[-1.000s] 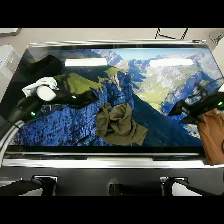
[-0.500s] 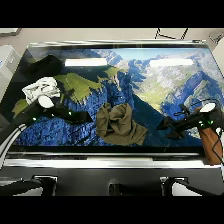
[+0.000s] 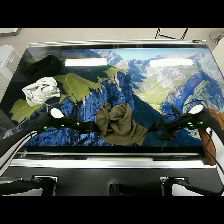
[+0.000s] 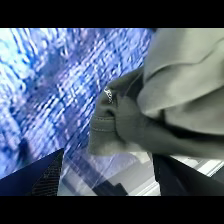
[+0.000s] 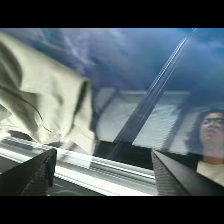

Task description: Fold the clothes and pants, and hang the long-sleeved shirts on hangers.

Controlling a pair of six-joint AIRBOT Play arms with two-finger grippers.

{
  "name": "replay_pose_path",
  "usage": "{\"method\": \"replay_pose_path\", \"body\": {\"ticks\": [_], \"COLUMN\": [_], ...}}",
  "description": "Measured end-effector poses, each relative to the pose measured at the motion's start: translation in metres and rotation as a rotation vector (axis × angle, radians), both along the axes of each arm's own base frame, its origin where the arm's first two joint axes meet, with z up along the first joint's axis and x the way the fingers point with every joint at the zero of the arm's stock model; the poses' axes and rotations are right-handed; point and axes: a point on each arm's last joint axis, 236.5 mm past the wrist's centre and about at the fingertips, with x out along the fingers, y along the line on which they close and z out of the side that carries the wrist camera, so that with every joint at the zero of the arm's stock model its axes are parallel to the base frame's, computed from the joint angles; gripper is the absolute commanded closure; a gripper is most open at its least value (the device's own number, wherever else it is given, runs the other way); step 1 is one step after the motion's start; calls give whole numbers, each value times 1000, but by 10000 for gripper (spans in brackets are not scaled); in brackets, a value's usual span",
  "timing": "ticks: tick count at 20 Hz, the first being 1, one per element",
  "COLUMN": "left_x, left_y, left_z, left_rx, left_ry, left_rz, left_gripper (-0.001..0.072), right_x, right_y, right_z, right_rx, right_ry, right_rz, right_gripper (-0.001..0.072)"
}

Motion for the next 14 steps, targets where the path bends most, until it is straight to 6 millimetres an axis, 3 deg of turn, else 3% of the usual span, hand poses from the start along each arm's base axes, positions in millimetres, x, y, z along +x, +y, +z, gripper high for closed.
{"method": "replay_pose_path", "body": {"ticks": [1, 3, 5, 6, 7, 8, 9, 10, 12, 14], "left_x": [-2, -4, -2, -2, -2, -1, 0, 0, 4, 17], "left_y": [-3, -9, -13, -14, -15, -16, -16, -17, -18, -20], "left_z": [-4, -7, -9, -9, -8, -8, -6, -3, 7, 32], "left_rx": [2, -3, -3, -6, -7, -9, -11, -14, -24, -45], "left_ry": [3, 3, -6, -7, -12, -16, -23, -30, -60, -130], "left_rz": [-7, -10, -4, -2, -8, -5, -3, -5, -7, -6], "left_gripper": [286, 530, 616, 683, 683, 684, 684, 684, 685, 685], "right_x": [-1, -1, 1, 2, 3, 6, 8, 12, 17, 31], "right_y": [7, 21, 36, 45, 52, 58, 63, 66, 71, 74], "right_z": [-4, -11, -15, -16, -18, -20, -24, -28, -29, -17], "right_rx": [-2, -1, 14, 24, 30, 27, 17, 0, -9, -16], "right_ry": [3, 12, 19, 18, 15, 6, -4, -21, -40, -101], "right_rz": [20, 40, 45, 52, 49, 50, 49, 45, 45, 74], "right_gripper": [6, 8, 21, 63, 135, 285, 515, 671, 674, 675]}}
